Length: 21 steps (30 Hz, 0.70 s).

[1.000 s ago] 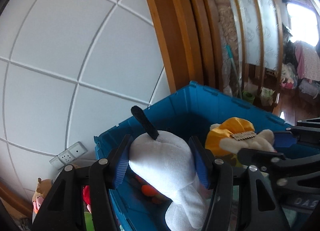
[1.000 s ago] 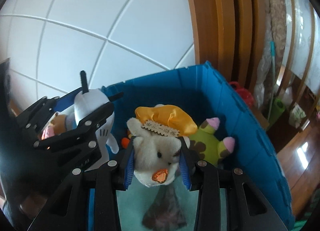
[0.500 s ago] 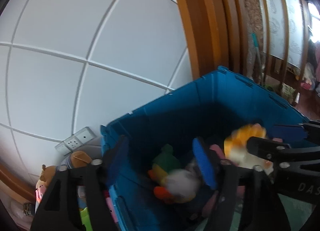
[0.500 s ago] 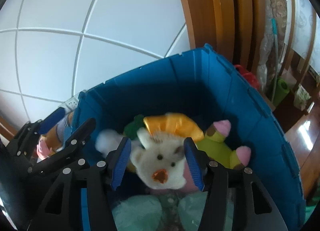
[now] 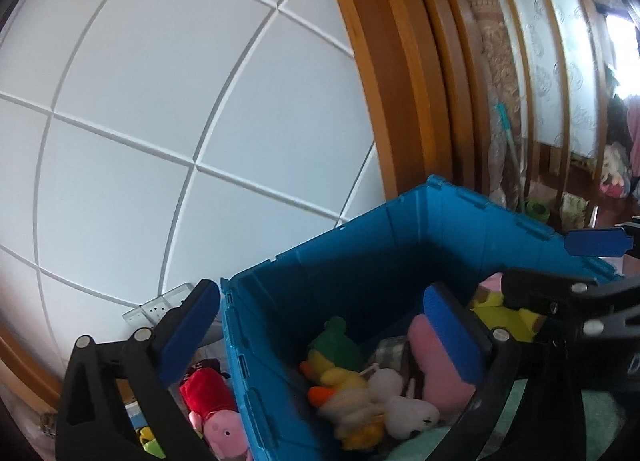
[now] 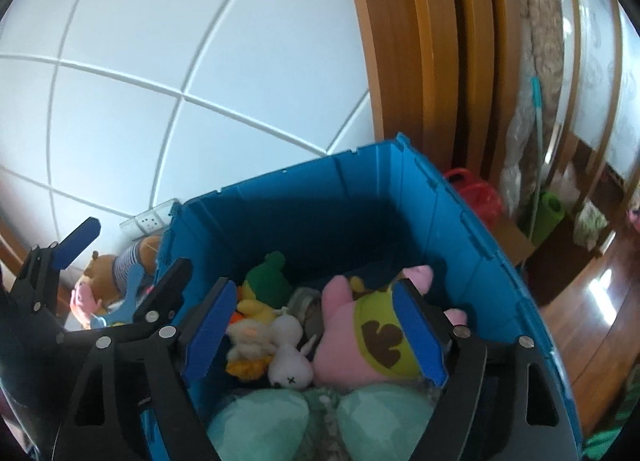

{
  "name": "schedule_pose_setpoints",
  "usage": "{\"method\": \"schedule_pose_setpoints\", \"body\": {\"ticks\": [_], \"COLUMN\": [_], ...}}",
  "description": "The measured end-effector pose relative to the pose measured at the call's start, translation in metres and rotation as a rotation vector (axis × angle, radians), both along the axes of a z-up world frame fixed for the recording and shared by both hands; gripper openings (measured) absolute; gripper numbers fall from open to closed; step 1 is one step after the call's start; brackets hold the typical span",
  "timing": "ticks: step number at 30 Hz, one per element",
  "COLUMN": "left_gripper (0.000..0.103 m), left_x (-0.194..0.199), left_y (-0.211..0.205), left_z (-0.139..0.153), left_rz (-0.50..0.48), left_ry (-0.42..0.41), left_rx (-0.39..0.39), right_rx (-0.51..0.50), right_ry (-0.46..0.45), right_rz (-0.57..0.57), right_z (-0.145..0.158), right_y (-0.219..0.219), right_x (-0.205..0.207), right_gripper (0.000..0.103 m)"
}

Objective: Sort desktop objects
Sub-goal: 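Open left tool over the bin dropping the duck while right tool drops the bear, then withdraw both tools from the bin back toward the bed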

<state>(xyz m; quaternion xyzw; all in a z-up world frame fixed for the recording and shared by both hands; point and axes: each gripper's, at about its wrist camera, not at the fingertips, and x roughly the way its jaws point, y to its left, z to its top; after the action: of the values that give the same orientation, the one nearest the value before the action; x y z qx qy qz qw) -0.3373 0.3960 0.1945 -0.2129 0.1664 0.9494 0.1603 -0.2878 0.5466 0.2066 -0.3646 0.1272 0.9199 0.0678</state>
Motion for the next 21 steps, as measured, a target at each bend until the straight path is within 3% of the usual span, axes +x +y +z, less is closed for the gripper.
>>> {"method": "schedule_pose_setpoints", "body": {"ticks": [6, 15, 21], "left_gripper": [0.103, 0.103, 0.103], "left_x": [0.032, 0.086, 0.125], "left_y": [-0.011, -0.037, -0.064], "left_z": [0.009, 0.016, 0.014], "left_rz": [0.012, -0.014, -0.044], "left_ry": [0.073, 0.115, 0.131], "left_rx": [0.026, 0.091, 0.135], "right_rx": [-0.006, -0.014, 0.042], "right_ry": [0.067, 0.168, 0.238], "right_rz": [-0.010, -0.025, -0.019], "right_z": [0.004, 0.010, 0.008], "right_y": [-0.009, -0.023, -0.059], "right_x": [0.047, 0.118, 0.159], "right_gripper": [0.084, 0.087, 0.087]}}
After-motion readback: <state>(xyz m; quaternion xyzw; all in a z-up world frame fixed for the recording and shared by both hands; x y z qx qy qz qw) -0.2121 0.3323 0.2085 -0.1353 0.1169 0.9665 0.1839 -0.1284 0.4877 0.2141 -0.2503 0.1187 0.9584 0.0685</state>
